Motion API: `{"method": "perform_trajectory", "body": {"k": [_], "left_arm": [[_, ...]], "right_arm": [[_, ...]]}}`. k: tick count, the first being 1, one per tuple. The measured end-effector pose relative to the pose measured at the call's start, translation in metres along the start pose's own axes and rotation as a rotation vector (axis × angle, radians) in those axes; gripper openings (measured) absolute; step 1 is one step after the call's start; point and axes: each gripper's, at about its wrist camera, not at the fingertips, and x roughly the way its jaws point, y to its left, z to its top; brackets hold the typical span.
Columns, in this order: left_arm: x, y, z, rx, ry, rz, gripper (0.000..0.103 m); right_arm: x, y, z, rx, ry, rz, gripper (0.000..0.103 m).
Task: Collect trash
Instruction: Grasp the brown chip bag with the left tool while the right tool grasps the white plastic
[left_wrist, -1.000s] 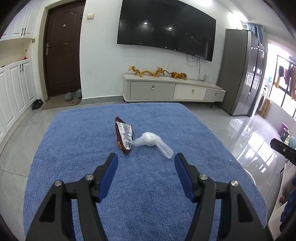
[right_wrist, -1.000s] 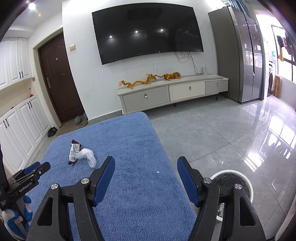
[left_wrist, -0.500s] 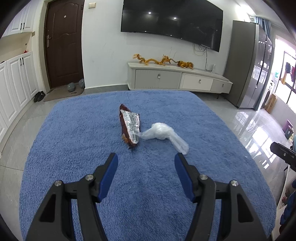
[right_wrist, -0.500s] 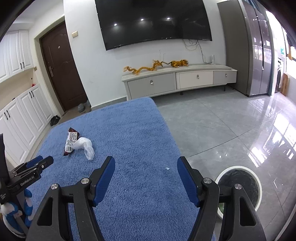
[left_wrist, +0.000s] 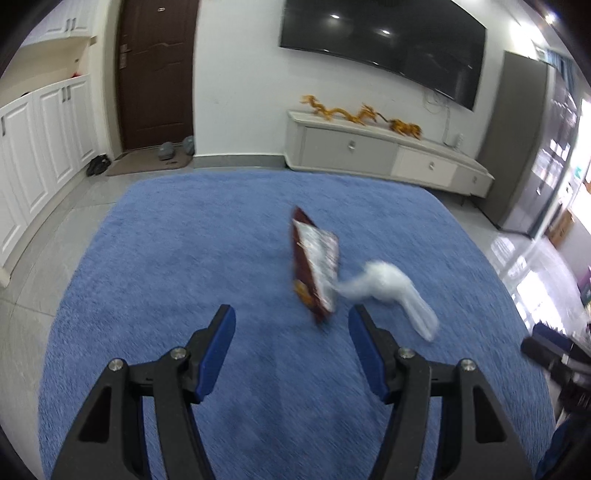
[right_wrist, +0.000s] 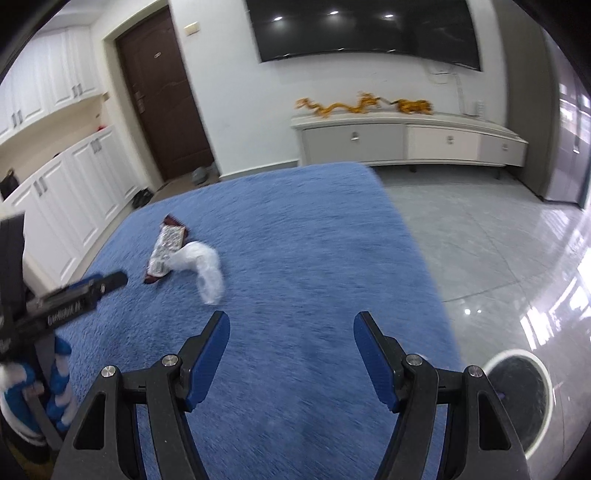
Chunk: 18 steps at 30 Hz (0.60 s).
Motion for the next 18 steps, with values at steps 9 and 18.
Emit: {"method": "perform_trajectory", "body": {"k": [9, 18], "left_arm": [[0.035, 0.029, 0.032, -0.072, 0.046, -0.066, 0.062], [0.092, 0.016, 0.056, -0.077, 0.158, -0.197, 0.062]], "right_arm": [[0.047, 0.034, 0.017, -0.087, 0.041, 0.094, 0.068], [0.095, 0.047, 0.030, -0.130, 0.090, 0.122, 0.067]]}}
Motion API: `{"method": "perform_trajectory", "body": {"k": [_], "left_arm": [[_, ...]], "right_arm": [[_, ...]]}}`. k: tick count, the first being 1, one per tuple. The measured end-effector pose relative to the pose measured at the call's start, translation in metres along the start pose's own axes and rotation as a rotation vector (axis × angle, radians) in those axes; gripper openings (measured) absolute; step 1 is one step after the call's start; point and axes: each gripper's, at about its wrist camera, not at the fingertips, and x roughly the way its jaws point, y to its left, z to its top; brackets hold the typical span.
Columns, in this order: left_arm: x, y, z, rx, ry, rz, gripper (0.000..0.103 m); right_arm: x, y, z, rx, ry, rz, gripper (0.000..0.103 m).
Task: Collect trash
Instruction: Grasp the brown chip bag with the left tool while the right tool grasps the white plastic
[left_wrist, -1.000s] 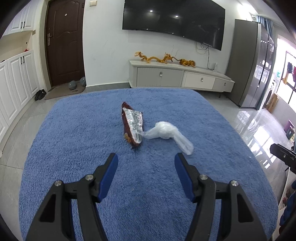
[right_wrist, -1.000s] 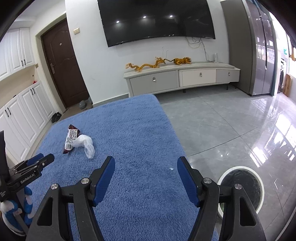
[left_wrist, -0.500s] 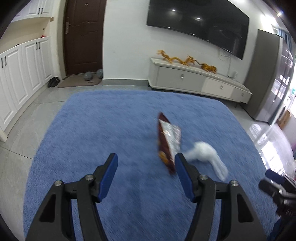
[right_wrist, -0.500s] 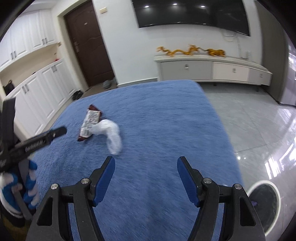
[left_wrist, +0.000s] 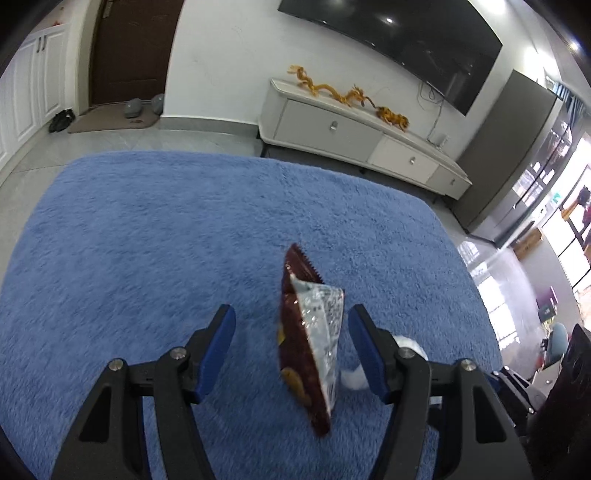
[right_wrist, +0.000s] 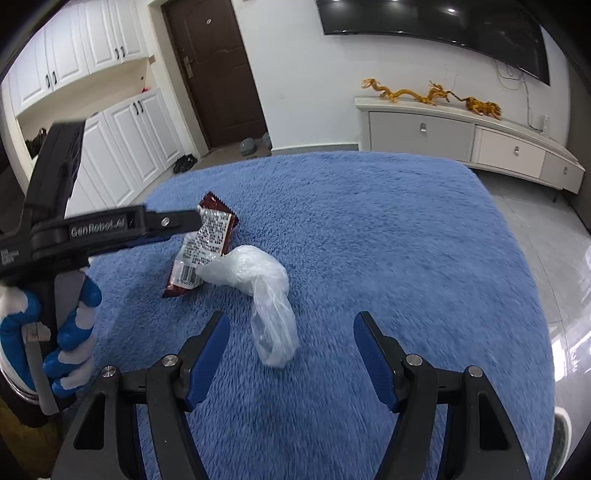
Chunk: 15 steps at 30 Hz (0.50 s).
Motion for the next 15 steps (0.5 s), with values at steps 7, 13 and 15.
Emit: {"method": "perform_trajectory", "body": {"k": [7, 13, 15], "left_arm": [[0.019, -0.011, -0.007, 0.021, 0.023, 0.003, 0.046], [0.016, -0.016, -0.011, 0.038, 0.001, -0.009, 0.029], [0.009, -0.014, -0.016, 0.029, -0.008, -0.010, 0.028]], "right_arm": [[0.016, 0.002, 0.005, -0.018, 0.032, 0.027, 0.031], [0.013, 0.003, -0.001, -0.029, 0.027, 0.018, 0.014], [0.007, 0.000, -0.005, -0.014, 0.020, 0.012, 0.013]]}}
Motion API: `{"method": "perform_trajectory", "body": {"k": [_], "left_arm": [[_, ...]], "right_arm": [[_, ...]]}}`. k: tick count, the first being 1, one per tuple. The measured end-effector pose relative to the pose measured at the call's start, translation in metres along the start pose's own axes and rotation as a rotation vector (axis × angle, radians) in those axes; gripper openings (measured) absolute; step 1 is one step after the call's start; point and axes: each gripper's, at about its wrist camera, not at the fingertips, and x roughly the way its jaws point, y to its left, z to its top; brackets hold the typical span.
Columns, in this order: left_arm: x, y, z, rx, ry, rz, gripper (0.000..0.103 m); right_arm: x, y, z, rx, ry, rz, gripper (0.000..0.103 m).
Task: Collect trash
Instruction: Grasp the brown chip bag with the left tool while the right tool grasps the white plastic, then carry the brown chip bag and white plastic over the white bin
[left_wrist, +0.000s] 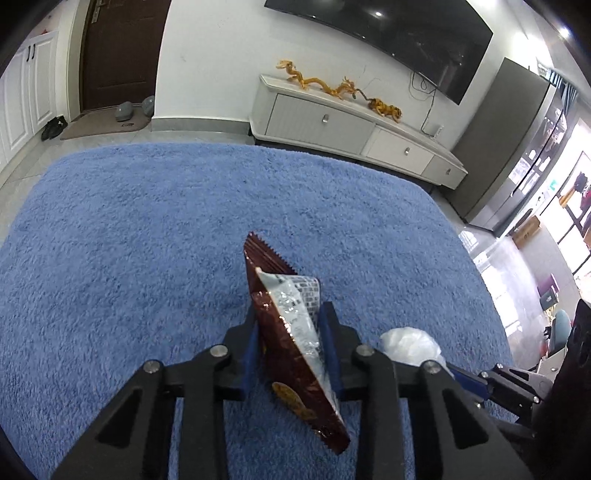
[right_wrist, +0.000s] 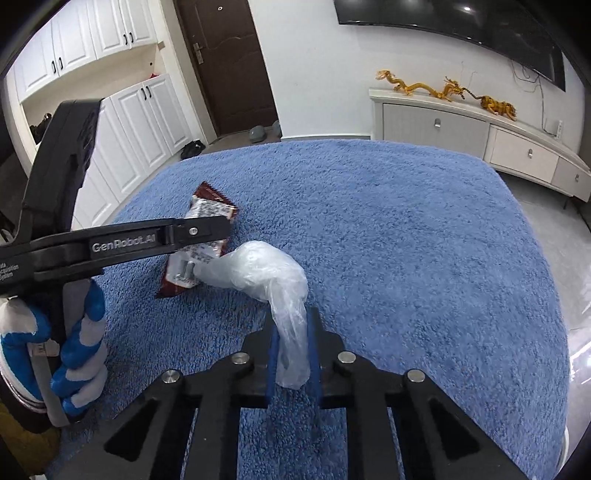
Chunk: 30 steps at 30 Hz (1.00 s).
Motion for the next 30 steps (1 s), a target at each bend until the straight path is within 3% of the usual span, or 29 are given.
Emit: {"method": "perform_trajectory", "body": {"k": [8, 14, 30], "left_arm": [[-0.037, 0.001, -0.020, -0.015, -0.023, -0.020, 0.028], [-0.070, -0.023, -0.040, 0.032, -0.048, -0.028, 0.028], [-0.150, -0.162, -0.093, 0.312, -0.198, -0.008, 0.028]], "right_arm": [[-0.035, -0.019, -0.020, 0.085, -0.031, -0.039, 0.011], [-0.079, -0.035, -0.044, 0.164, -0.081, -0.065, 0.011], [-0.218, -0.063, -0.097, 0.296, -0.303, -0.161, 0.011]]}}
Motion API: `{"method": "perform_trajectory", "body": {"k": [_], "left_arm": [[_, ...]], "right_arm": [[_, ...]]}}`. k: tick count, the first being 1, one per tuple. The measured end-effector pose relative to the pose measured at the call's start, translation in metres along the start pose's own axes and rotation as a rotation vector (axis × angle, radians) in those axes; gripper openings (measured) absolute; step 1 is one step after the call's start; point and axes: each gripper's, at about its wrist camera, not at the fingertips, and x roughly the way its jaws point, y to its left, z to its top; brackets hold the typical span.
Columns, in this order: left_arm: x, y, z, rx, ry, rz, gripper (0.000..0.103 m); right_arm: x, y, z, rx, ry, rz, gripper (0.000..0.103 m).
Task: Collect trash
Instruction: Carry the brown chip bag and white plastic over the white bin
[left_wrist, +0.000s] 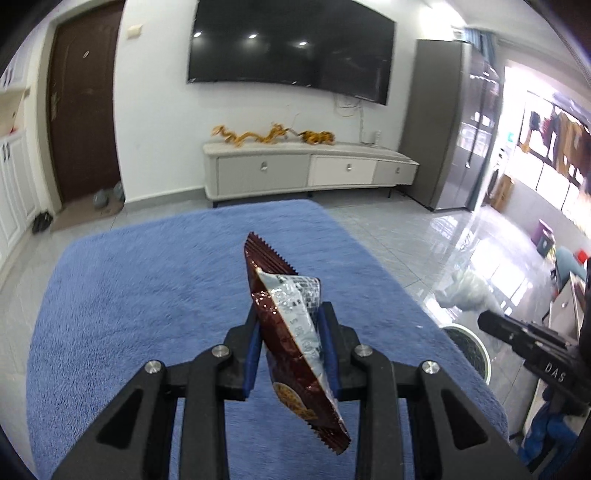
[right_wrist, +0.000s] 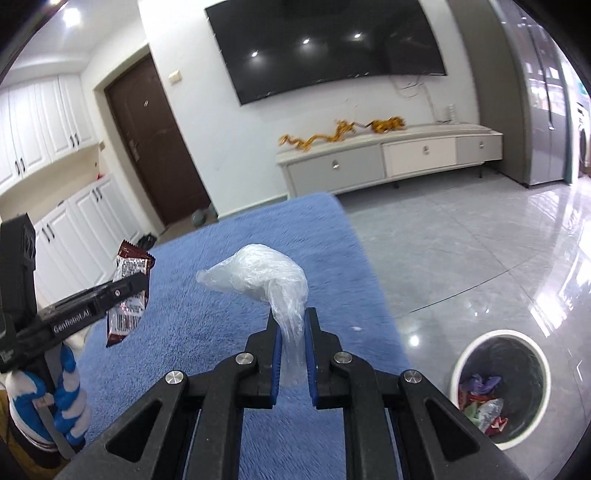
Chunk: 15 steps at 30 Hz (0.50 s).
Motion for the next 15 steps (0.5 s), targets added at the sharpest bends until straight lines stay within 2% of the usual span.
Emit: {"method": "perform_trajectory", "body": {"k": [15], "left_arm": [[-0.031, -0.102, -0.003, 0.186, -0.036, -0.011, 0.028]], "right_arm": [[-0.069, -0.044, -0.007, 0.076, -0.134, -0.017, 0.011]]}}
